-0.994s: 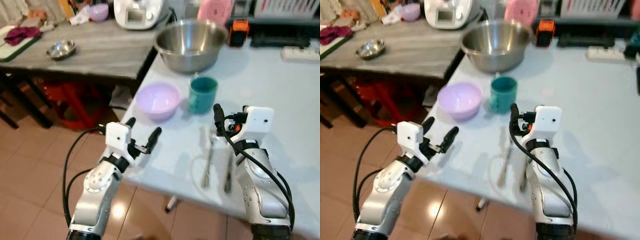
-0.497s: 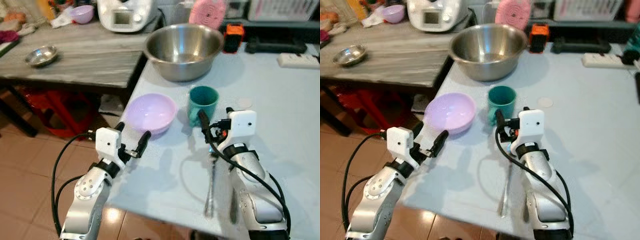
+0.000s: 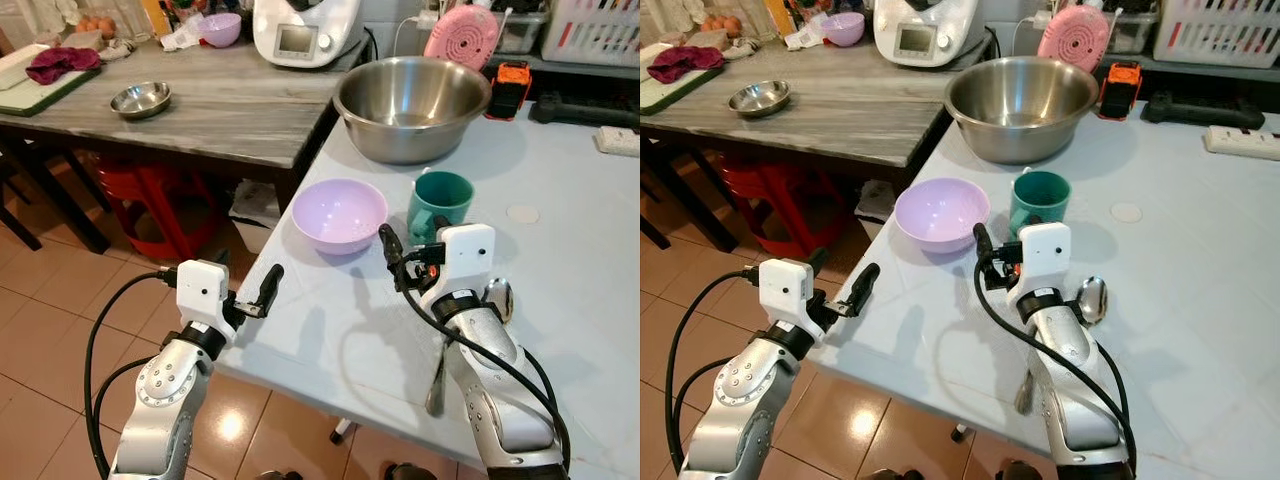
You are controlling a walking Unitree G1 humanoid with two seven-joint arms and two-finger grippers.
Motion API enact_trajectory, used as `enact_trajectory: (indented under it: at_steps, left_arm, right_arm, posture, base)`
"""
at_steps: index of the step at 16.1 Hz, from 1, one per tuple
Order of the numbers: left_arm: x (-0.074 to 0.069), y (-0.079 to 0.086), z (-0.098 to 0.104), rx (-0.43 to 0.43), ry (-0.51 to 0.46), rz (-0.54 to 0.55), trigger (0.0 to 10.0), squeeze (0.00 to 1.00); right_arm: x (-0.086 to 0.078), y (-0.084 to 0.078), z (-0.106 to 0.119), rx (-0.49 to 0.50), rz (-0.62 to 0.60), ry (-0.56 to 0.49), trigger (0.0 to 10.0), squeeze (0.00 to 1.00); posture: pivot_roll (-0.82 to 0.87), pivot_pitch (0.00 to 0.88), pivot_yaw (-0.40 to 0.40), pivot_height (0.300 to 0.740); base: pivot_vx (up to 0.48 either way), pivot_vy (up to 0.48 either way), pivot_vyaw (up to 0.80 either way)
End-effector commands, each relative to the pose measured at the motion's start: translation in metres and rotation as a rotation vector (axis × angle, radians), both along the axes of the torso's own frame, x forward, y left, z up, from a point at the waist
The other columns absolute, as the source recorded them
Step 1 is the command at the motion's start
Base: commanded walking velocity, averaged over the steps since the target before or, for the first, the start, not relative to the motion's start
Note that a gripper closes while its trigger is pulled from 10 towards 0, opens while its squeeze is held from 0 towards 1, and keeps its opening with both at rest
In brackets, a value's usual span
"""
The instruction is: Setting the table
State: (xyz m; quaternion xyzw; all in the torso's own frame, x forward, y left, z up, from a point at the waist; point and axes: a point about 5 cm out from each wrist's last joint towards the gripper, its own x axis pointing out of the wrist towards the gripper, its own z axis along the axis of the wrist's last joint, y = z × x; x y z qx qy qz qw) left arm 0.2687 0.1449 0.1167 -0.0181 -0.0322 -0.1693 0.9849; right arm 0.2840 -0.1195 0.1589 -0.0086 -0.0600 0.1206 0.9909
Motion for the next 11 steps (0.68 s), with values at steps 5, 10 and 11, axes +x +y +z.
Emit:
enact_trajectory:
  at_steps: [5, 10, 11]
  left_arm:
    - [0.0, 0.009, 0.003, -0.031, 0.028, -0.002, 10.0, 0.0]
    - [-0.01, 0.003, -0.004, -0.009, 0.064, -0.134, 10.0, 0.0]
    - [-0.01, 0.002, -0.004, -0.012, 0.07, -0.141, 10.0, 0.0]
  right_arm:
    - [-0.013, 0.041, 0.015, -0.329, 0.348, -0.122, 10.0, 0.0]
    - [0.005, 0.045, 0.017, -0.578, 0.442, -0.112, 10.0, 0.0]
    - [0.013, 0.044, 0.017, -0.612, 0.455, -0.082, 10.0, 0.0]
  posture:
    - [-0.15, 0.146, 0.114, 0.74]
    - [-0.15, 0.15, 0.109, 0.74]
    - [-0.15, 0.151, 0.108, 0.74]
  base:
    - [0.0, 0.0, 0.0]
    - [0.0, 0.0, 0.0]
    - [0.0, 0.0, 0.0]
